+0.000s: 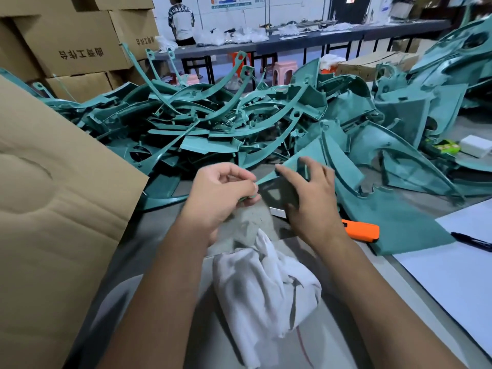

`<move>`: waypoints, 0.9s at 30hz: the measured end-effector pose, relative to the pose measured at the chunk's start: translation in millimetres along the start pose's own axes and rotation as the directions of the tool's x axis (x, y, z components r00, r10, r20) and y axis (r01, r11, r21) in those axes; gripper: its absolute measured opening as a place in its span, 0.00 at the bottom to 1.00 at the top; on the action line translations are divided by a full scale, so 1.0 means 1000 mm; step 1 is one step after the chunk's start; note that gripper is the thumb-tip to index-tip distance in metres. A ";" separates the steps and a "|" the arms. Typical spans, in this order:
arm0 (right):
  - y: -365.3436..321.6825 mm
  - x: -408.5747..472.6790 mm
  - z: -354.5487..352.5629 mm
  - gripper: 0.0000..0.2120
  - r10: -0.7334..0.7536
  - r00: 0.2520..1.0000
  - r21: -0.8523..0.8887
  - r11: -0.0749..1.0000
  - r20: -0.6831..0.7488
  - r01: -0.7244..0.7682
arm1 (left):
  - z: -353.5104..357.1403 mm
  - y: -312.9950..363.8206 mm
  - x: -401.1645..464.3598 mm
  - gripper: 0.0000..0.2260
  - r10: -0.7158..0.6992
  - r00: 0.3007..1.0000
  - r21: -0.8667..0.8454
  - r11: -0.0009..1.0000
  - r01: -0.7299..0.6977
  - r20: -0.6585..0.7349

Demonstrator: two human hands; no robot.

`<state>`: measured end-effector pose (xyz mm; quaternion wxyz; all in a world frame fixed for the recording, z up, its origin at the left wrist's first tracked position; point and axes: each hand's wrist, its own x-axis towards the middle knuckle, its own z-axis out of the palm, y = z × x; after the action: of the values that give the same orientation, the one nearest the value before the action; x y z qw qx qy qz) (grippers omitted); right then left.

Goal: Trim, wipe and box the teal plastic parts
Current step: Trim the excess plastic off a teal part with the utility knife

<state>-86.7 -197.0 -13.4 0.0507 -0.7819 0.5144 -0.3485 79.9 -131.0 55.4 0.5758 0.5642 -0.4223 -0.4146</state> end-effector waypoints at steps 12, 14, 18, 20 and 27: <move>-0.009 -0.001 -0.005 0.46 0.000 0.998 -0.004 1.000 -0.061 0.000 | -0.040 0.001 -0.031 0.08 0.149 0.984 -0.266 0.957 -0.117 0.102; -0.007 0.001 -0.002 0.37 -0.039 0.996 0.011 0.999 -0.081 0.040 | -0.052 -0.011 -0.027 0.09 0.084 0.990 -0.337 0.941 -0.042 0.111; -0.003 0.002 0.006 0.22 -0.064 0.983 0.113 0.990 -0.174 0.085 | -0.061 -0.036 -0.025 0.13 0.010 0.988 -0.509 0.858 0.072 0.156; 0.000 0.002 0.004 0.16 -0.037 0.948 0.190 0.977 -0.317 0.101 | -0.063 -0.043 -0.024 0.22 0.027 0.980 -0.622 0.776 0.103 0.196; -0.015 -0.001 -0.016 0.09 0.236 0.922 0.795 0.596 -0.308 0.114 | -0.053 -0.056 -0.020 0.17 0.110 0.992 -0.329 0.936 -0.126 -0.066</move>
<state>-84.8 -185.4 4.5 0.3068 -0.5730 0.3294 -0.6849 124.9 -97.1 -1.3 0.6963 0.4421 -0.3658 -0.4311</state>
